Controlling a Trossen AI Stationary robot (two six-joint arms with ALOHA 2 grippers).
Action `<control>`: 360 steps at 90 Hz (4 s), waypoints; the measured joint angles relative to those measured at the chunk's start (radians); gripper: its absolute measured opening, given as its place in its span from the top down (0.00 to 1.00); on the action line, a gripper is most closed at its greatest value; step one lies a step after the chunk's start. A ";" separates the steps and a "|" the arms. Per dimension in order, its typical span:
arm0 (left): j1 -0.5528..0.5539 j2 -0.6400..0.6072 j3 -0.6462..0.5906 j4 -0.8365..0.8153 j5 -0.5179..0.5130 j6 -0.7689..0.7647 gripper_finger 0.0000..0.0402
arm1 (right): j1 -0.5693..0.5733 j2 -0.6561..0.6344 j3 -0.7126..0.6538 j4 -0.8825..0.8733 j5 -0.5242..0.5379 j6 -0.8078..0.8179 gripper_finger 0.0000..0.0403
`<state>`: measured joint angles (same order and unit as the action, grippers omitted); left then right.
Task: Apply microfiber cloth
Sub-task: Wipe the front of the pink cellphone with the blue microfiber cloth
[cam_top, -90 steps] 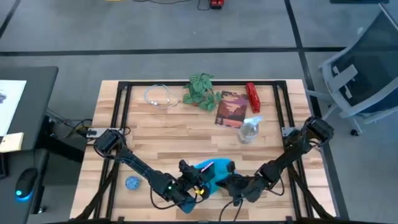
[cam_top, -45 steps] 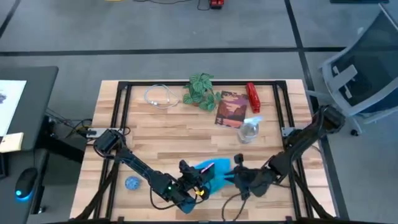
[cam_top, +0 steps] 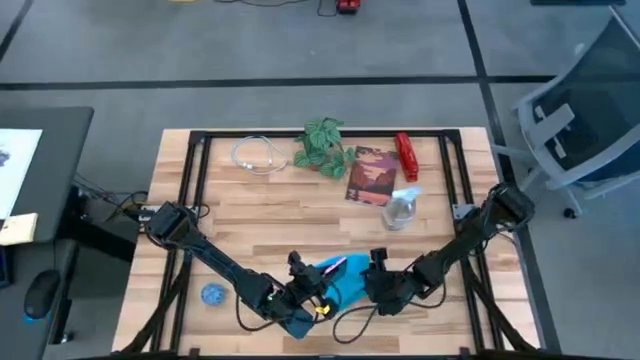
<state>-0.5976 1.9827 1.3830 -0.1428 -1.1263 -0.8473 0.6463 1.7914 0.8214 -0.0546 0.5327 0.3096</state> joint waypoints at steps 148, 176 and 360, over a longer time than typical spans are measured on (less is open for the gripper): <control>0.039 0.032 0.002 0.030 0.078 -0.116 0.98 | 0.023 0.032 -0.002 0.719 0.413 -0.501 1.00; 0.039 0.046 0.000 0.034 0.073 -0.096 0.98 | -0.048 0.186 0.001 0.741 0.192 -0.486 1.00; 0.010 -0.060 0.002 0.237 -0.056 0.290 0.98 | 0.315 -0.257 -0.003 -0.189 0.113 0.058 0.53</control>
<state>-0.5880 1.9228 1.3846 0.0947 -1.1823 -0.5570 0.9613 1.5345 0.8185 -0.2431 0.6455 0.3679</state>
